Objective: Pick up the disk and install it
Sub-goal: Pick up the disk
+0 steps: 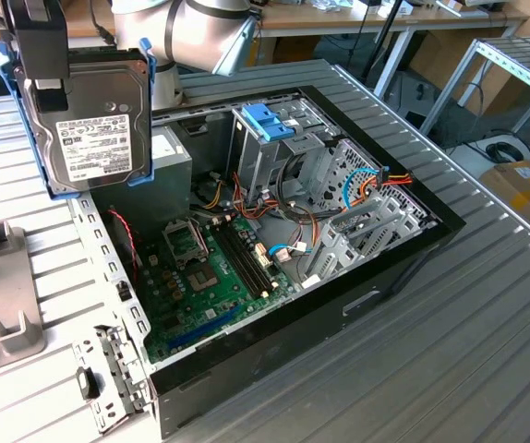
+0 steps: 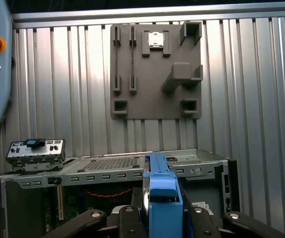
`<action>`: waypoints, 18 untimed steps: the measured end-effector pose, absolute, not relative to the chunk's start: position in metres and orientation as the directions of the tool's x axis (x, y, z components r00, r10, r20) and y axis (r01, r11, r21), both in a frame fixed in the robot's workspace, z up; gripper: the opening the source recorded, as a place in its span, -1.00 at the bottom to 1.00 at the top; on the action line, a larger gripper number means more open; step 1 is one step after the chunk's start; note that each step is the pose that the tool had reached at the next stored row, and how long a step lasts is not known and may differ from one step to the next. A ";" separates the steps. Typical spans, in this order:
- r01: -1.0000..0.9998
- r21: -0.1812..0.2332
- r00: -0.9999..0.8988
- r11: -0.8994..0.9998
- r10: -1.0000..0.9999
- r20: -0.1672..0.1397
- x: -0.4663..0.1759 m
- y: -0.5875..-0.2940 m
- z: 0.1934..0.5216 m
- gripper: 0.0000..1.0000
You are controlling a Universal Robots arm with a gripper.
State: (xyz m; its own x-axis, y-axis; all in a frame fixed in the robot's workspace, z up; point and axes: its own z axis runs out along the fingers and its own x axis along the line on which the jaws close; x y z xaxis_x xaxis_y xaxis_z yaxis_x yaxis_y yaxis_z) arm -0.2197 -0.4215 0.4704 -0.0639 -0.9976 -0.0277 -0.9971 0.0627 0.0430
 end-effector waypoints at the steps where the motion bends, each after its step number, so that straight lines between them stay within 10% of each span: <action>1: -0.997 0.043 -0.064 0.063 -0.998 -0.028 -0.219 -0.421 0.470 -0.26; 18: -0.997 0.043 -0.064 0.063 -0.998 -0.028 -0.209 -0.427 0.470 -0.26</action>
State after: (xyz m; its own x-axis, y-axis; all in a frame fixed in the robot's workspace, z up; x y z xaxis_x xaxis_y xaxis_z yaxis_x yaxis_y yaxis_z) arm -0.2091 -0.4268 0.4696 -0.0639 -0.9976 -0.0276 -0.9971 0.0627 0.0431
